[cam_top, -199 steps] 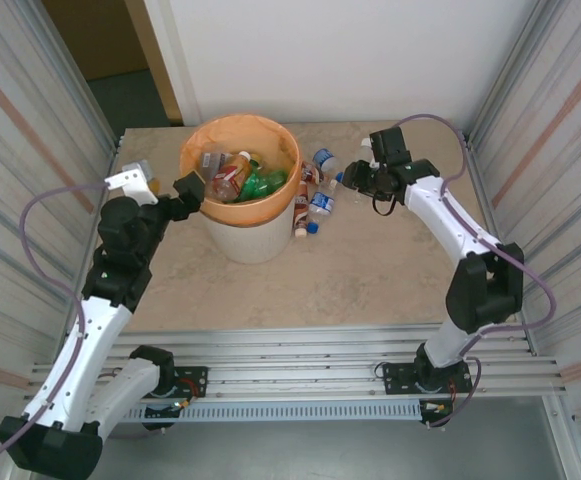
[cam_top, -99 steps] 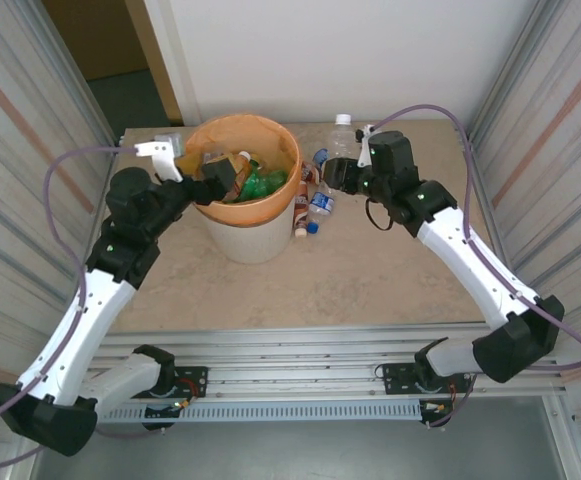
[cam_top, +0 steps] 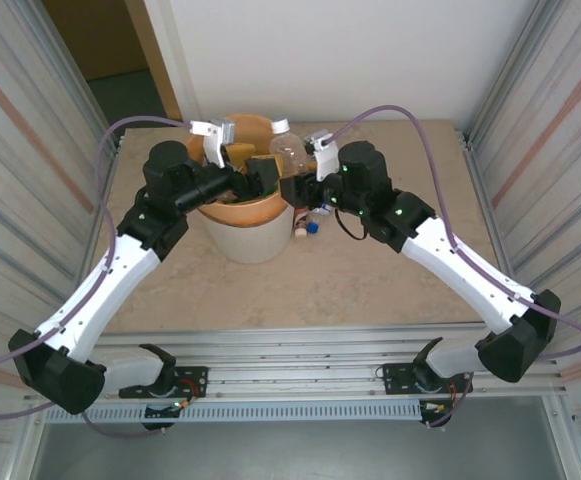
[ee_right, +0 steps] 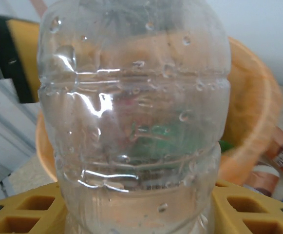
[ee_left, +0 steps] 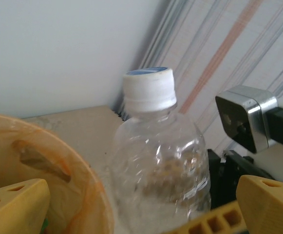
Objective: Put the plastic bottles in the bin
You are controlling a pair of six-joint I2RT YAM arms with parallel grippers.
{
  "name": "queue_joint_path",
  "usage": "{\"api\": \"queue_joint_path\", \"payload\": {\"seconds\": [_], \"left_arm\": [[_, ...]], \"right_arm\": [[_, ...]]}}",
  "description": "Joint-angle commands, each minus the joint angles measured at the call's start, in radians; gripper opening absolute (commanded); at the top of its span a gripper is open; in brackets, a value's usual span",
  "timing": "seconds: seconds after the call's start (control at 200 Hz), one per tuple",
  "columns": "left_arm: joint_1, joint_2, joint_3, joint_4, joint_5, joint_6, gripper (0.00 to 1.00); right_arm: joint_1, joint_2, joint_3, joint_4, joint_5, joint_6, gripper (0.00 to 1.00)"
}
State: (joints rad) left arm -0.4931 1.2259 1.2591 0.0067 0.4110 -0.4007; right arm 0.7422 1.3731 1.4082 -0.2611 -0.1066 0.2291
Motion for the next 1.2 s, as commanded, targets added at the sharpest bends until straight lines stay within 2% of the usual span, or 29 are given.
{"api": "queue_joint_path", "payload": {"seconds": [0.0,0.21,0.401,0.626,0.736,0.837,1.042,1.197], "left_arm": [[-0.004,0.015,0.04,0.071,0.065,-0.024,0.98],[-0.003,0.036,0.042,0.093,0.09,-0.05,0.88],[-0.004,0.041,0.036,0.09,0.089,-0.049,0.69],[-0.004,0.043,0.074,0.037,0.045,0.003,0.35],[0.0,0.051,0.122,-0.023,-0.002,0.06,0.23],[0.016,0.062,0.178,-0.095,-0.039,0.118,0.19],[0.068,0.141,0.361,-0.364,-0.116,0.252,0.17],[0.1,0.199,0.452,-0.495,-0.144,0.298,0.17]], "right_arm": [[0.039,0.019,0.049,0.065,-0.006,-0.095,0.49],[0.068,0.058,0.09,0.086,0.032,-0.125,0.5],[0.07,0.085,0.119,0.108,0.026,-0.126,0.52],[0.072,0.085,0.123,0.096,0.035,-0.123,0.71],[0.071,0.062,0.105,0.087,0.062,-0.125,0.87],[0.072,0.03,0.079,0.073,0.091,-0.124,1.0],[0.071,-0.055,0.003,0.059,0.173,-0.107,0.98],[0.069,-0.092,-0.036,0.032,0.289,-0.075,0.98]]}}
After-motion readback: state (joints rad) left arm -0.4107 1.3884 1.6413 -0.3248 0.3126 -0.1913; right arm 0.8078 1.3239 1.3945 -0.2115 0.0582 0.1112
